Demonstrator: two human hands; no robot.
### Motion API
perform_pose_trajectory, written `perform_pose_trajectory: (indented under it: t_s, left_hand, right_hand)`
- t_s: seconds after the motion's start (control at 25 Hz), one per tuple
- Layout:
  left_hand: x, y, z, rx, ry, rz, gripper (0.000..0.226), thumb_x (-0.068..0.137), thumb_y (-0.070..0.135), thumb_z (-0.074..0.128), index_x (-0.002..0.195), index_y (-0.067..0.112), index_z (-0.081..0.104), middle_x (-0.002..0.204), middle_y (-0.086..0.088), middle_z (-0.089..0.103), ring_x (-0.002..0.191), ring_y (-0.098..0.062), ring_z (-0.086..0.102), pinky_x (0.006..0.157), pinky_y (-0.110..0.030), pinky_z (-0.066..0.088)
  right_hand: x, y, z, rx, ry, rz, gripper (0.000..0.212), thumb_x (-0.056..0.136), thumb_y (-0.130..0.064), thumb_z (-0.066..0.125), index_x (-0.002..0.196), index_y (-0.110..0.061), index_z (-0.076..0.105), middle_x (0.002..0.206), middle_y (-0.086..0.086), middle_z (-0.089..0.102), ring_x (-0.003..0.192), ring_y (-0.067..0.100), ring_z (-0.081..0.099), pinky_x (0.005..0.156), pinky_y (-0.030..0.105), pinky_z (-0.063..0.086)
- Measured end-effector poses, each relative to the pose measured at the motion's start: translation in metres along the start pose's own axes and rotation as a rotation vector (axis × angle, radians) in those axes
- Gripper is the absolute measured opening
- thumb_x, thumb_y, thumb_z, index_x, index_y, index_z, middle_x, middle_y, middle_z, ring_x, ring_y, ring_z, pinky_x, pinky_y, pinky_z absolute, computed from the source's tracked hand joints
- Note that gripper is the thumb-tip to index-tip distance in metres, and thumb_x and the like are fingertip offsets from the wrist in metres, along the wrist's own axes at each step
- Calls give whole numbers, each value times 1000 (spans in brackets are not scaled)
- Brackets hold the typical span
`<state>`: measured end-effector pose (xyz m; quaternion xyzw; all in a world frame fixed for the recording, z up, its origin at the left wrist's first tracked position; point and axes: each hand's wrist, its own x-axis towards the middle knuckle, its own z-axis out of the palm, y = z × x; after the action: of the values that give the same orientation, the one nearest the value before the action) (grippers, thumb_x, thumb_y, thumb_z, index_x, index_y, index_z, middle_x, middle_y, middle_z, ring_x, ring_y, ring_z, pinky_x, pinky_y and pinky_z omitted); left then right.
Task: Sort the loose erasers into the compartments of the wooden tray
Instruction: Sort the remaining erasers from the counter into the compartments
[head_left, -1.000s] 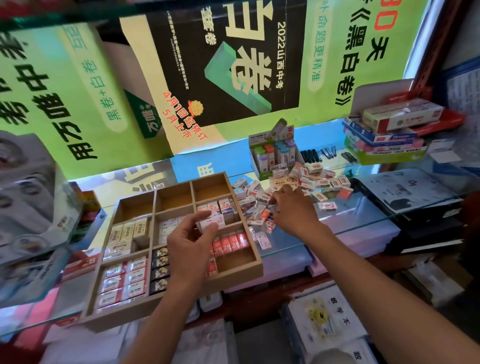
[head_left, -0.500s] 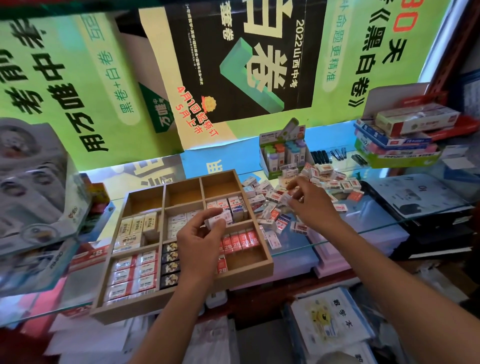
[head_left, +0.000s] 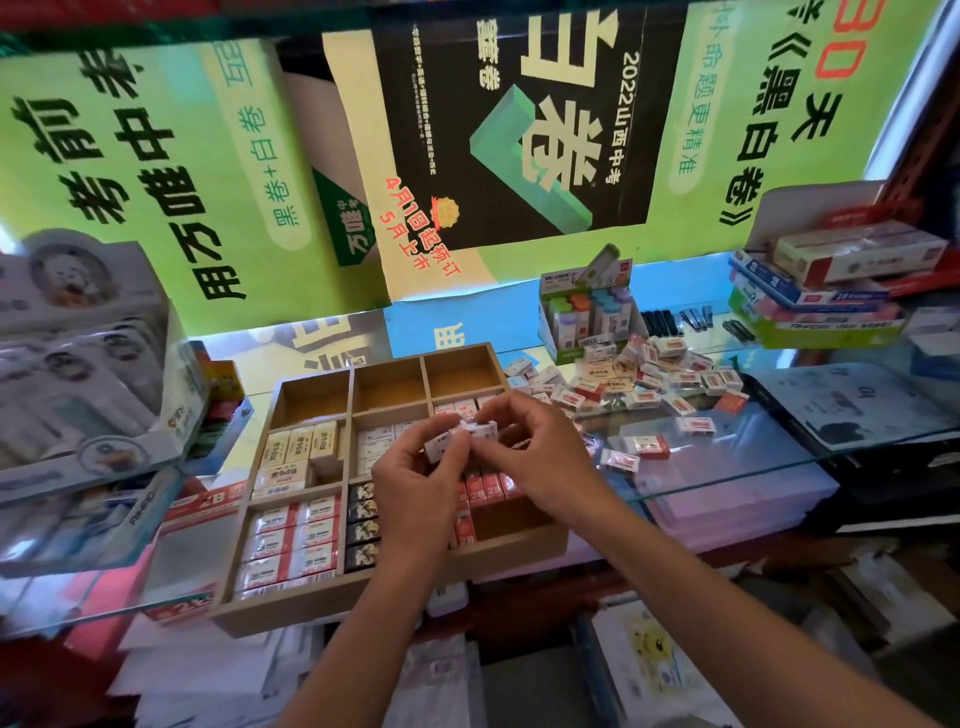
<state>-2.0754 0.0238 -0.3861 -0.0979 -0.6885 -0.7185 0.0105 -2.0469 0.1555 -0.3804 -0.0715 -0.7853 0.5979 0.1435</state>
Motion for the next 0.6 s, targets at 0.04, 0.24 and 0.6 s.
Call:
perform_pose_trajectory:
  t_s: [0.04, 0.24, 0.6]
  left_hand:
    - [-1, 0, 1, 15, 7, 1, 14, 92, 14, 66, 98, 25, 71, 95, 2, 68, 81, -1, 69, 56, -16, 54]
    - [-1, -2, 3, 15, 53, -32, 13, 94, 18, 65, 102, 26, 69, 95, 4, 67, 80, -6, 70, 53, -20, 55]
    - [-1, -8, 2, 66, 45, 0, 15, 93, 19, 66, 105, 26, 70, 98, 4, 69, 86, -15, 70, 57, -23, 57]
  right_hand:
    - [3, 0, -4, 6, 42, 23, 13, 88, -27, 72, 99, -28, 65, 96, -7, 68, 91, 12, 67, 77, 33, 60]
    - [44, 39, -47, -451, 304, 36, 28, 89, -4, 56, 100, -29, 54, 106, -5, 63, 94, 17, 62, 77, 45, 58]
    - [70, 51, -45, -817, 2, -4, 38, 81, -7, 71, 113, -24, 56, 107, -2, 63, 98, 20, 60, 81, 39, 55]
